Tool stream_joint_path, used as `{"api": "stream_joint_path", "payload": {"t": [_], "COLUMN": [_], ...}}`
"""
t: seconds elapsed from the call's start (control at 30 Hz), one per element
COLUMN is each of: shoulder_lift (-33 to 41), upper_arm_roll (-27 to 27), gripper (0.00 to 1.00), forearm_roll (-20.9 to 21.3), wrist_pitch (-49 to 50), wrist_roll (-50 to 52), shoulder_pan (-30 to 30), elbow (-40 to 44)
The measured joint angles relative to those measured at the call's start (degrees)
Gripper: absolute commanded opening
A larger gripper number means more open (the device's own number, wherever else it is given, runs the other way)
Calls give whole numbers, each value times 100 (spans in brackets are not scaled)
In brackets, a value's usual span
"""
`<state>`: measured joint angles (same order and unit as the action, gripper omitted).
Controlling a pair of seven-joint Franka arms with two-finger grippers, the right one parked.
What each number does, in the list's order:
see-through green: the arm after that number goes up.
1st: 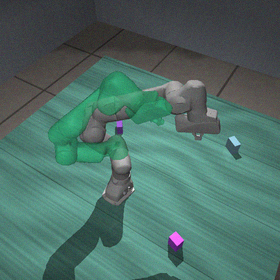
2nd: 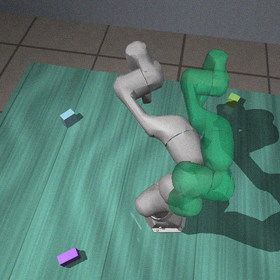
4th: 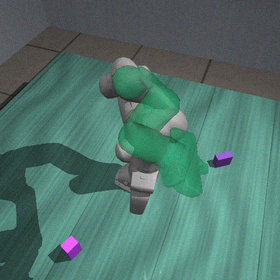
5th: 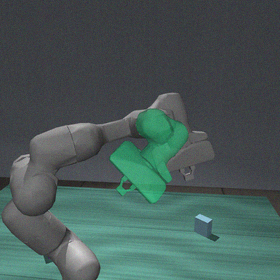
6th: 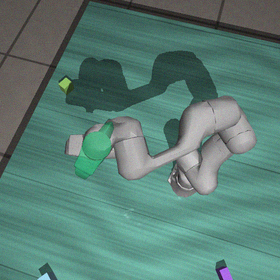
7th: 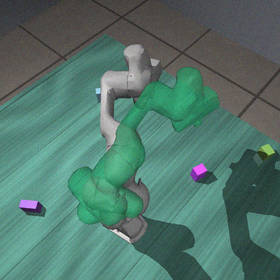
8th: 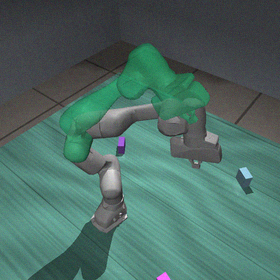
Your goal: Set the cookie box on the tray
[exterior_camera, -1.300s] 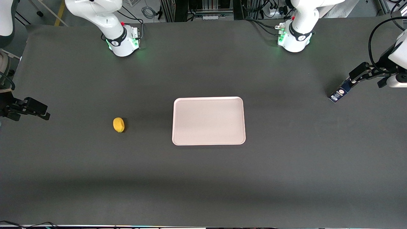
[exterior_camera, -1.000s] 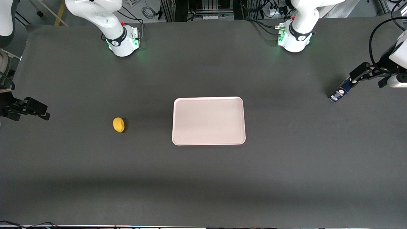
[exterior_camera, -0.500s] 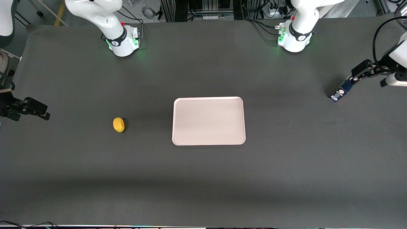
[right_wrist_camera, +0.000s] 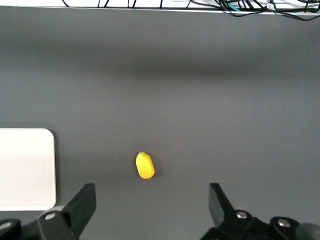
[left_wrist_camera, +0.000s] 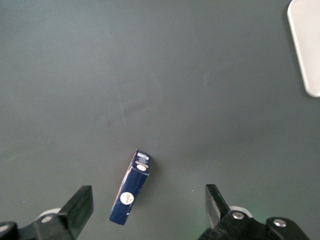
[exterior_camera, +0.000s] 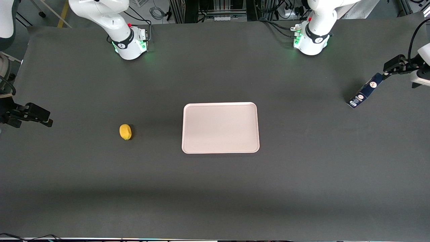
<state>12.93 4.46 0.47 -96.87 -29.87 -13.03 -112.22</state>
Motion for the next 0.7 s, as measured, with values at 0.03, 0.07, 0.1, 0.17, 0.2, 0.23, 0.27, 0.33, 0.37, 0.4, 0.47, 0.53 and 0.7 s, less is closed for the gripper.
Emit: {"api": "stream_joint_path", "payload": {"t": [0.03,0.07,0.1,0.17,0.2,0.23,0.27,0.33,0.37,0.4,0.47,0.53,0.7], "shoulder_lift": [76,162,263,455,547,630,705,813,845,867,885,884,874], "upper_arm_roll": [-10,-29,-58,-134,-186,-250,-333,-532,-639,-738,-902,-1022,-1148], "gripper": [100,100,100,100,100,100,100,100,100,100,100,100,100], "forearm_roll": [14,27,38,55,60,65,68,70,71,72,73,77,200], "wrist_pitch": [-90,-199,-338,-621,-765,-904,-1046,-1299,-1418,-1521,-1686,-1818,-2206], "wrist_roll": [-84,-171,-276,-501,-646,-810,-998,-1382,-1587,-1782,-2135,-2385,-2779], "shoulder_pan": [-13,-20,-24,-28,-30,-32,-34,-38,-40,-44,-58,-72,-126], "elbow": [-143,-306,-501,-876,-1067,-1251,-1435,-1746,-1884,-2002,-2209,-2388,-2835]}}
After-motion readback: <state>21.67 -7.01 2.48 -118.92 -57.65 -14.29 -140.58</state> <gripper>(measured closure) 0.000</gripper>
